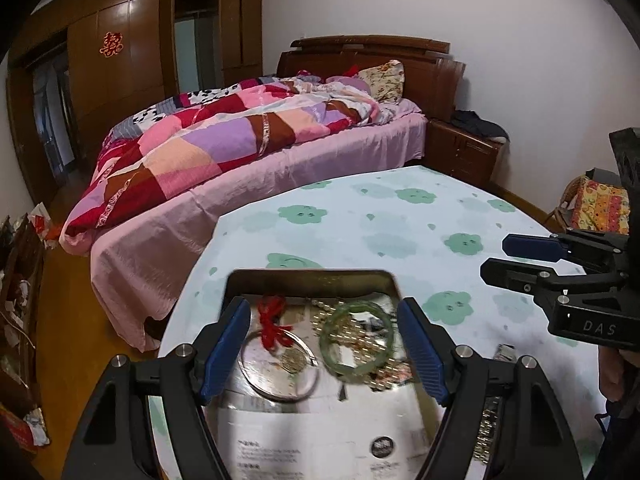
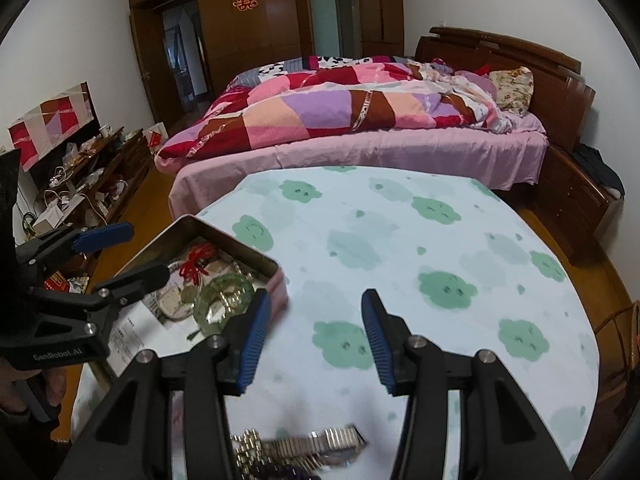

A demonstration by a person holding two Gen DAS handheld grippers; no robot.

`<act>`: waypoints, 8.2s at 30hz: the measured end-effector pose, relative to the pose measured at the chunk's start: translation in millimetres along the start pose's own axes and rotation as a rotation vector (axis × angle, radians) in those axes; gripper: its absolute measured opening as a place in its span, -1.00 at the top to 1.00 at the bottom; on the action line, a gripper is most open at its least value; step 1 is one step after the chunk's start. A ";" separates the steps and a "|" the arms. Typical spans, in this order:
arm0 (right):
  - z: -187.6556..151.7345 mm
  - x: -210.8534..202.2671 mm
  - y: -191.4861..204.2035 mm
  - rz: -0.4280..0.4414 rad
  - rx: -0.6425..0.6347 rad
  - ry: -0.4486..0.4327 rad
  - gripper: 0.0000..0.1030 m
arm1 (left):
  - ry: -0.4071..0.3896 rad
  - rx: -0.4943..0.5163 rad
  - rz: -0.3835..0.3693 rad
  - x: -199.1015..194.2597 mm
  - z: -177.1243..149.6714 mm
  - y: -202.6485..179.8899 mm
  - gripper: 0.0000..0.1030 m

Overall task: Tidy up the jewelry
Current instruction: 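Open both grippers to release the jade bangle and red string into the tin, then move the right gripper to the black bead bracelet on the table, then close the right gripper on the black bead bracelet and lift it, then grasp the gold bead chain with the left gripper while the right gripper holds the black bracelet, then carry the gold chain and black bead bracelet over the tin with both grippers, then open both grippers to drop the chain and bracelet into the tin, then grasp the silver watch with the left gripper while the right gripper grasps the clear bangle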

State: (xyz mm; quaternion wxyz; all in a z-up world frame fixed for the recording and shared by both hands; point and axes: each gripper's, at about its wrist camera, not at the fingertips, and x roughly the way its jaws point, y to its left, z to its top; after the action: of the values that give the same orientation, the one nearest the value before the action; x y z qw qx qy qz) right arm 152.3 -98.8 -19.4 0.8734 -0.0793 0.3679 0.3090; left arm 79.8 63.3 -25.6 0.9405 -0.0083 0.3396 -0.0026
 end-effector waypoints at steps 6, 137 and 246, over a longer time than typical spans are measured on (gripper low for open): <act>-28.6 -21.7 -17.2 -0.016 0.039 0.002 0.02 | -0.006 0.036 -0.016 -14.4 -15.6 -25.8 -0.47; 5.8 -67.6 65.6 0.175 -0.047 -0.151 0.69 | -0.079 0.020 -0.060 -59.9 3.8 25.4 0.81; -136.2 -43.1 -33.5 -0.019 0.101 0.125 0.36 | 0.143 0.341 -0.097 25.6 -50.6 -141.9 -0.34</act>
State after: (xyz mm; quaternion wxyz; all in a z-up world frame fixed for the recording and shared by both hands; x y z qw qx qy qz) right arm 68.3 -196.1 -90.1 0.8545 -0.0577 0.4361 0.2763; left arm 67.3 -79.6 -78.4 0.9006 0.1352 0.3994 -0.1059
